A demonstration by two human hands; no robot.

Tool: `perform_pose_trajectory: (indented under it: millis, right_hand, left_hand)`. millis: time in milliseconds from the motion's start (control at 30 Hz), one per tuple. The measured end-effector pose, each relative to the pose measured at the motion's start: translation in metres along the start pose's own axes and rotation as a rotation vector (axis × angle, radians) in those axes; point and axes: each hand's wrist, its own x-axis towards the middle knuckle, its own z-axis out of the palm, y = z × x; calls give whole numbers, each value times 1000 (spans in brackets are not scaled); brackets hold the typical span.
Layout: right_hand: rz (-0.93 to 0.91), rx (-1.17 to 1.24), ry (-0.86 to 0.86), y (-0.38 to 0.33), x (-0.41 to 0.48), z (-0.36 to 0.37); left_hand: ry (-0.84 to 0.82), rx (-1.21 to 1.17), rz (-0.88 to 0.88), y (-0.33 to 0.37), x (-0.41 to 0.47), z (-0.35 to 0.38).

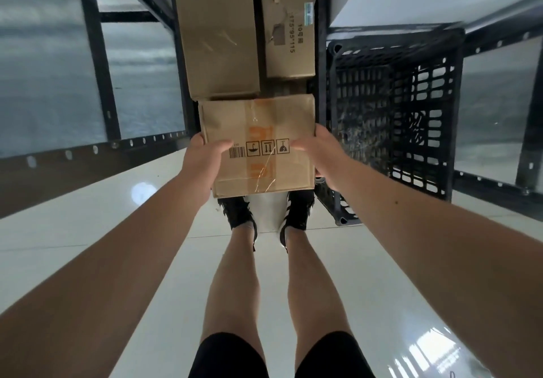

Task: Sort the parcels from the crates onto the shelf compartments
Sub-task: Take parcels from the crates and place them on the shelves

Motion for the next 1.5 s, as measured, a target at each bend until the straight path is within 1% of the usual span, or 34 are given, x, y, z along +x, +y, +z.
perform_pose_trajectory:
  millis: [200, 300, 500, 700, 833, 1000, 1133, 1233, 1367, 1433, 1500]
  right_hand:
    - [-26, 61, -13, -1, -49, -12]
    - [-79, 48, -12, -15, -88, -30]
    - [-229, 67, 46, -59, -186, -68]
    - [-457, 97, 91, -113, -300, -82]
    - [-636, 114, 109, -161, -377, -97]
    - [-863, 149, 54, -218, -470, -116]
    - [-1026, 126, 88, -251, -539, -127]
    - [-1103, 176, 128, -276, -594, -135]
    - [-1214, 214, 248, -303, -665, -144]
    - [-1276, 213, 304, -313, -694, -149]
    - [-1296, 292, 274, -324, -720, -156]
  left_hand:
    - [-5, -29, 13, 12, -39, -13]
    - [-63, -26, 94, 26, -77, -20]
    - [-116, -53, 267, 76, -180, -44]
    - [-118, -126, 514, 144, -300, -88]
    - [-70, -180, 690, 181, -381, -121]
    - [-85, -253, 884, 218, -472, -161]
    - [-64, -342, 1038, 241, -540, -183]
    - [-35, -426, 1163, 250, -589, -199]
    - [-30, -560, 1307, 262, -650, -219]
    - [-35, -580, 1372, 269, -677, -227]
    - [-47, -576, 1443, 276, -702, -234]
